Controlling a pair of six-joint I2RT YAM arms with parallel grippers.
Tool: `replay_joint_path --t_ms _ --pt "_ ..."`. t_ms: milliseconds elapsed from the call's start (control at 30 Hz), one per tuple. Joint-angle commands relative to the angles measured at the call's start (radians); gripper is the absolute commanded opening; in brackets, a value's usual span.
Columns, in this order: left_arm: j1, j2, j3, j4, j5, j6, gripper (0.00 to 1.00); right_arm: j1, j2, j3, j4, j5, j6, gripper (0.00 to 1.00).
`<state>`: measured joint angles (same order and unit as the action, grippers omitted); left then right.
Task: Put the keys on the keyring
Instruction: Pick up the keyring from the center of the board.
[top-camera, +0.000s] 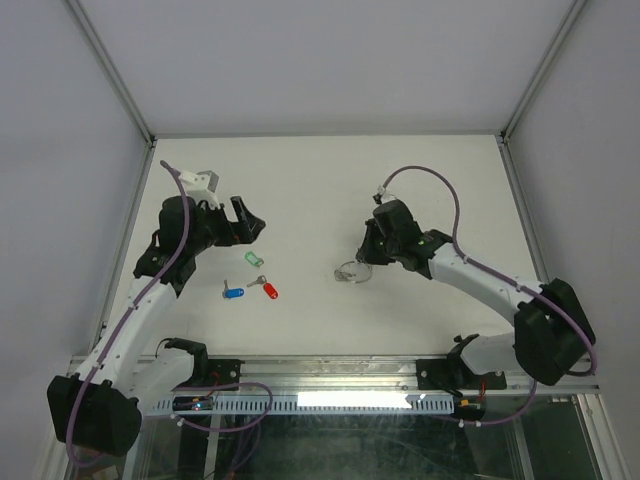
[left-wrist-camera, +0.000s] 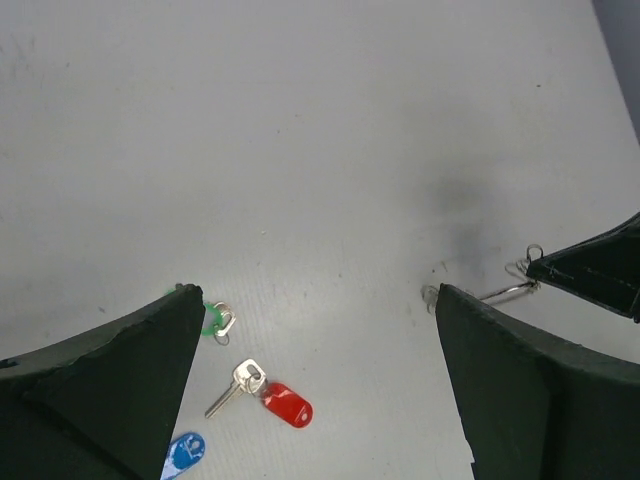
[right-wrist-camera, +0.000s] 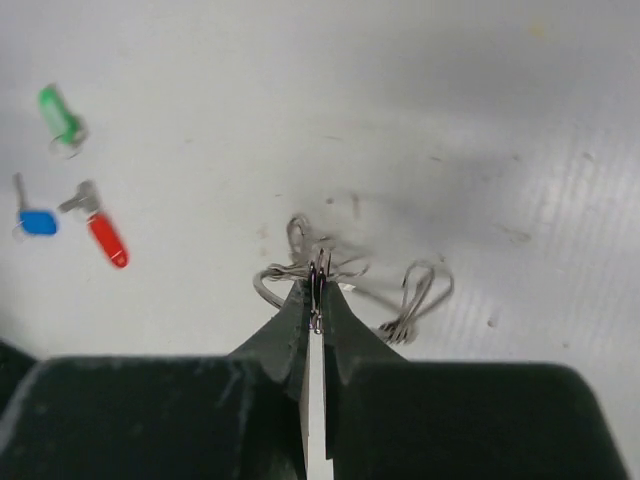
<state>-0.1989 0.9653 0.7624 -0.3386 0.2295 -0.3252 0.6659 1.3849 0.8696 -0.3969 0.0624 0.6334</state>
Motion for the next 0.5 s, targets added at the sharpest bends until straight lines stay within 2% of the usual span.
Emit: replay_joint_path --t_ms 0,233,467 --pt "-0.057 -0.116 -0.057 0.204 0.066 -0.020 0.97 0.008 -0.133 -0.027 0.236 -0.205 -0.251 0.00" --pt "-0.289 -0.188 -0.142 0.386 -0.018 -0.014 0.96 0.009 -0.263 -0.063 0.337 -0.258 -0.283 0.00" --pt "-0.461 -0.154 -0.143 0.513 -0.091 0.065 0.94 0.010 -0.321 0.000 0.308 -0.256 -0.205 0.00"
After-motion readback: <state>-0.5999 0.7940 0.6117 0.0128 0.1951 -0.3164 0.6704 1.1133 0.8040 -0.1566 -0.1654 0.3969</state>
